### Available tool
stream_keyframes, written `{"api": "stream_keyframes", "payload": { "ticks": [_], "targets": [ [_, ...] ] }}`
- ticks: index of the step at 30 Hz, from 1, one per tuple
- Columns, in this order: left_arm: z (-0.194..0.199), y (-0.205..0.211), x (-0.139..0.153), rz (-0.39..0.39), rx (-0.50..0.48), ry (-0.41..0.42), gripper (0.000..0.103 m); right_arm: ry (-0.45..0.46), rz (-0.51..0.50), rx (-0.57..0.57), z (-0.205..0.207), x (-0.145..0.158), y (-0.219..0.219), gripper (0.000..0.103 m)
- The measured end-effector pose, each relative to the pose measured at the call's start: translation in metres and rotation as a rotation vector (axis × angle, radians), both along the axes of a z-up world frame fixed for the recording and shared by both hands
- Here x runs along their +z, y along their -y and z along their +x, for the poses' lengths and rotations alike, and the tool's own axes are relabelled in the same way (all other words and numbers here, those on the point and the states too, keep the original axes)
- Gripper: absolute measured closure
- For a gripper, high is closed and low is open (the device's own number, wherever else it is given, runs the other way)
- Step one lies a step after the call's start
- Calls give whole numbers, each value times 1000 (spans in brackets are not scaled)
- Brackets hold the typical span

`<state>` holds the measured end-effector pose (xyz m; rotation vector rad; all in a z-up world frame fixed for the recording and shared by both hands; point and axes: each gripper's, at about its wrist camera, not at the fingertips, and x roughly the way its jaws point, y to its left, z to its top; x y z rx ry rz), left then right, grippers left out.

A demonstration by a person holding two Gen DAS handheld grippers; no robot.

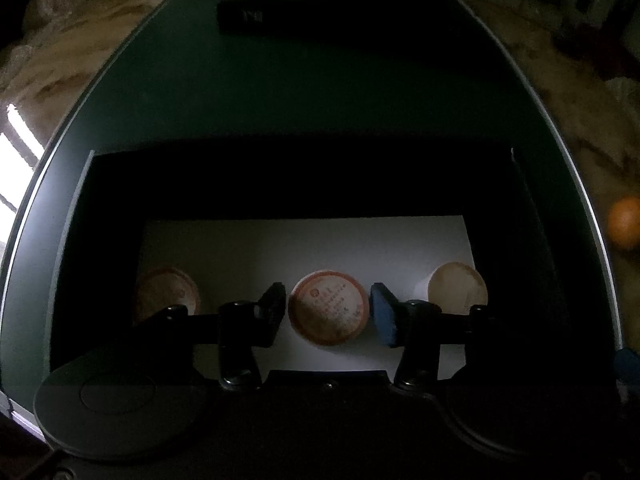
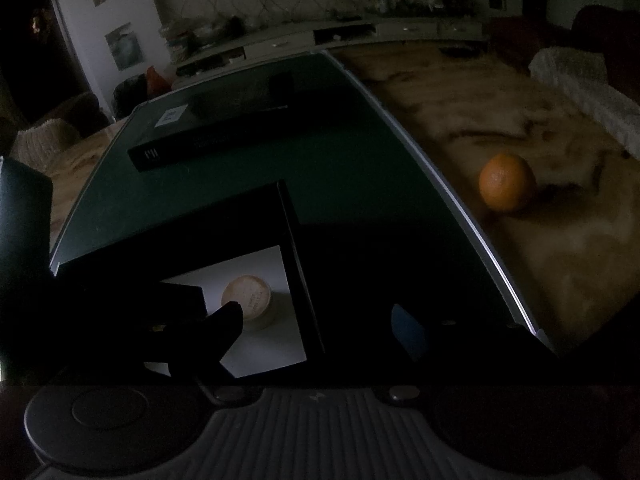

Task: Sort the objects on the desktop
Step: 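Open the left gripper and release the cup, then withdraw the left gripper up and back from the box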

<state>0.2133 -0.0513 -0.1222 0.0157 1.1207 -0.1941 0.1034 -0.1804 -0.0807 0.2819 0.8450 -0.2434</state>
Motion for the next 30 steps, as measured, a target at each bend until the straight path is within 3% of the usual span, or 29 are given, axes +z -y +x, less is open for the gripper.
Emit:
{"api": "stream_keyframes", "payload": {
  "ticks": [6,15,30],
  "targets": [
    [-11,-6,22,10,6,29,32,7,0,4,0,0,-1,18],
    [-40,-40,53,38,69,83,14,32,-27,32,-5,5,-6,16],
    [-75,-93,68,77,163,77,5,31,-31,194,-7,9,-40,5]
  ]
}}
